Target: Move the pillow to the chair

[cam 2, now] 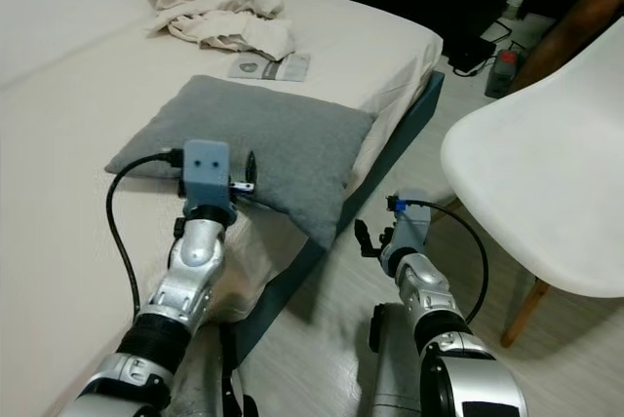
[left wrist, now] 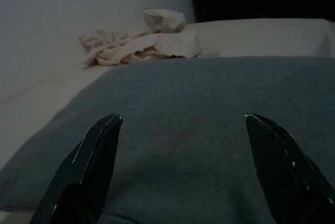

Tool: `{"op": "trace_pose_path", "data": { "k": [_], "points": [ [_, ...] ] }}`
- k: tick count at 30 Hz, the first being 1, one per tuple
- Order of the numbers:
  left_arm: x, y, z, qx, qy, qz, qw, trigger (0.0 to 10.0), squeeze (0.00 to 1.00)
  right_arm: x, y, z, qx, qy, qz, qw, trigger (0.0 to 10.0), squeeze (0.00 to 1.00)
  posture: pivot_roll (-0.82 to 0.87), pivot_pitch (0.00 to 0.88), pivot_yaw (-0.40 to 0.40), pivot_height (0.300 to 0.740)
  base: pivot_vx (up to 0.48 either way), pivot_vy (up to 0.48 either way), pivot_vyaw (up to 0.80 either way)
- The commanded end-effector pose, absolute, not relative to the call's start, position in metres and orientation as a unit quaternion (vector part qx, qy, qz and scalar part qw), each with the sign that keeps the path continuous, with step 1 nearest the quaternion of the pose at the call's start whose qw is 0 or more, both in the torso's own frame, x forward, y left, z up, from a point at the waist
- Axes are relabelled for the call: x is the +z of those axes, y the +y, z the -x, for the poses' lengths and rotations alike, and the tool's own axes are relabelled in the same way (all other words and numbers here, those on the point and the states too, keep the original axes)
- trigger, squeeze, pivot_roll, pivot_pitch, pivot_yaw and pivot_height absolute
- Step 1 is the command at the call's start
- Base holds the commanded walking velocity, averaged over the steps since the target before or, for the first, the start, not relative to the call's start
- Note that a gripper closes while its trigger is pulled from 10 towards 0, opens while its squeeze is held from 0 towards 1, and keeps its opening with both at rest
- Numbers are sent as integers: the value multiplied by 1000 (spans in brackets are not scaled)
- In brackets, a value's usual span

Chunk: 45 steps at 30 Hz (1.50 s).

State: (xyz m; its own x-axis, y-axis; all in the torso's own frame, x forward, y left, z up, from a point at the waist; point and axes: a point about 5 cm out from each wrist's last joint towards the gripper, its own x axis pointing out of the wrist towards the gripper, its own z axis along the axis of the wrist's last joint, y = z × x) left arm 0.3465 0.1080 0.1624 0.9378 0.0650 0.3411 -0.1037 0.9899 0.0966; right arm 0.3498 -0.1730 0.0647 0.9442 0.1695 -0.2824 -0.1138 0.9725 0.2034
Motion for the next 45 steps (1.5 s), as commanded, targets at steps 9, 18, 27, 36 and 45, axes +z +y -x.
{"op": "trace_pose_path", "data": {
  "k": [9,18,27,36,45],
  "points": [
    [100,96,-341,-188,22,21,982,10000,0,56,-180,-343,72,165,-77,981,10000,0,-18,266,71,565,0,0,0],
    [104,122,-345,-161,1,11,987,10000,0,72,-241,-337,7,105,-120,987,10000,0,-33,262,78,565,0,0,0],
    [107,118,-347,-171,-4,28,985,10000,0,72,-184,-341,190,105,-244,945,10000,0,-28,257,76,565,0,0,0],
    [108,121,-346,-159,-13,28,987,10000,0,67,-140,-337,300,148,-361,871,10000,0,-6,254,73,565,0,0,0],
    [110,125,-345,-141,-21,28,989,10000,0,72,-120,-343,306,156,-356,869,10000,0,19,266,61,565,0,0,0]
  ]
}}
